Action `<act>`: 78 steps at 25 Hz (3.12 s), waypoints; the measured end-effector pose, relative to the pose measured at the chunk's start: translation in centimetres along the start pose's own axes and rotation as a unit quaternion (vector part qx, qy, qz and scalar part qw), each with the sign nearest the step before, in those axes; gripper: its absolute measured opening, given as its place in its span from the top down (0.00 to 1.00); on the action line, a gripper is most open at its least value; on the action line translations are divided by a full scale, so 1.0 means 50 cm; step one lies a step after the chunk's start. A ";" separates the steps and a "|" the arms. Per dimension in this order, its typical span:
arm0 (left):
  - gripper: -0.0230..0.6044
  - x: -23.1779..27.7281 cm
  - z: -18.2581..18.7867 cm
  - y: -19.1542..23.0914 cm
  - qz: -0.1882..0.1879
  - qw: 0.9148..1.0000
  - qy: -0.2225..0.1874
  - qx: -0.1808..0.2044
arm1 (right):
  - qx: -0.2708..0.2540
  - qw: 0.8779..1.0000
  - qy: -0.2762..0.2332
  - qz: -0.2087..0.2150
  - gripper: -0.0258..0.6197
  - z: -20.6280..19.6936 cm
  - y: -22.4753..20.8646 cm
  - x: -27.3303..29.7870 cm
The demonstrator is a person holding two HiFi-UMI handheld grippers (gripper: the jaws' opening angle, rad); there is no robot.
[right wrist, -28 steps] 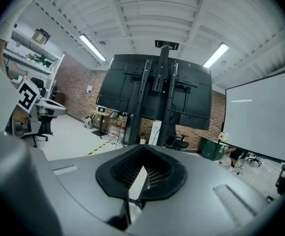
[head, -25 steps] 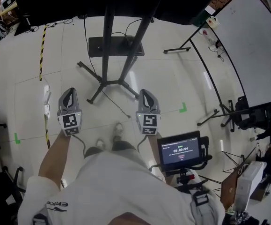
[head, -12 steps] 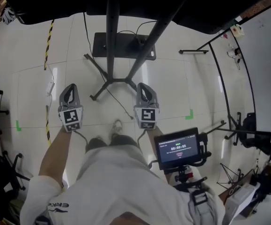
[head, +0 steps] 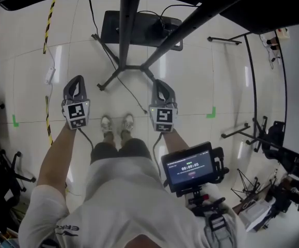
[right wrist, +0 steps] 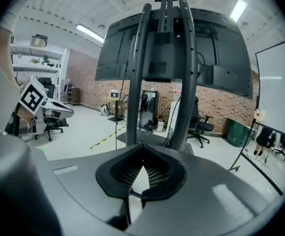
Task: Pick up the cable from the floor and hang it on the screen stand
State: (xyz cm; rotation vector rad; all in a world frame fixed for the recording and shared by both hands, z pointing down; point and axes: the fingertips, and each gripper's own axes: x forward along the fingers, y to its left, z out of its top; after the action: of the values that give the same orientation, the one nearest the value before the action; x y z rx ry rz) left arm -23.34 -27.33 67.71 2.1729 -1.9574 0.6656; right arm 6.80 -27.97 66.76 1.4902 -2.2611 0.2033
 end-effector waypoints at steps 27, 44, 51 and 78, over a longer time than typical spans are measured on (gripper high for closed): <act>0.96 0.434 -0.827 -0.316 -0.167 0.972 0.157 -0.052 | 0.014 0.990 0.136 0.041 0.94 -0.757 0.128 0.367; 0.76 0.649 -1.073 -0.509 -0.201 0.953 0.178 -0.141 | 0.007 0.986 0.167 0.024 0.94 -0.988 0.105 0.415; 0.84 0.687 -1.071 -0.509 -0.184 0.958 0.178 -0.130 | 0.006 0.986 0.165 0.017 0.94 -0.991 0.086 0.419; 0.93 0.392 -0.739 -0.327 -0.168 0.962 0.168 -0.136 | 0.012 0.990 0.135 0.033 0.94 -0.620 0.145 0.287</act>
State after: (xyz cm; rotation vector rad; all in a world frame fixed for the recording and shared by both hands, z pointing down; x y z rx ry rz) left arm -14.80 -28.40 111.79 1.9982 -1.3785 0.6153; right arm 3.68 -26.33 101.50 1.3127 -2.0962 0.4262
